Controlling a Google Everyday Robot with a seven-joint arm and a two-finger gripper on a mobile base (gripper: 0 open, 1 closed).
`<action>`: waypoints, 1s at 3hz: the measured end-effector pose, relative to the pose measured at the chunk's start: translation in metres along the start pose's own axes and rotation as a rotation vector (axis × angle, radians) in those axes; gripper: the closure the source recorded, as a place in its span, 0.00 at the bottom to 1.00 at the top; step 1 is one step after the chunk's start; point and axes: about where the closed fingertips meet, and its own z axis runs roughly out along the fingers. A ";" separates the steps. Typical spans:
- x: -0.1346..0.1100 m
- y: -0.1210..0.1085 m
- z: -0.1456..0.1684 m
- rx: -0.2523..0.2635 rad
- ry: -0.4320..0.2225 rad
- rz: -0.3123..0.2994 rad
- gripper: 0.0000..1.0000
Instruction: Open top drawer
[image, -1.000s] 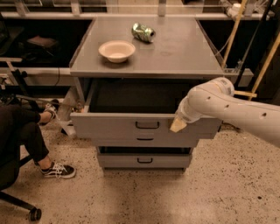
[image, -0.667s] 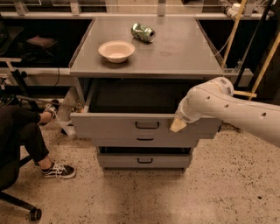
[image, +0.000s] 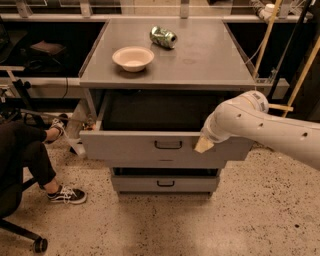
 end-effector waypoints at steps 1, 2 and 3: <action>0.005 0.005 -0.004 0.007 -0.001 0.004 1.00; 0.004 0.006 -0.005 0.007 -0.001 0.005 1.00; 0.009 0.012 -0.009 0.014 -0.003 0.008 1.00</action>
Offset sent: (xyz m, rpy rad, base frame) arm -0.4685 -0.2317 -0.0282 0.0470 -0.3131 -0.2412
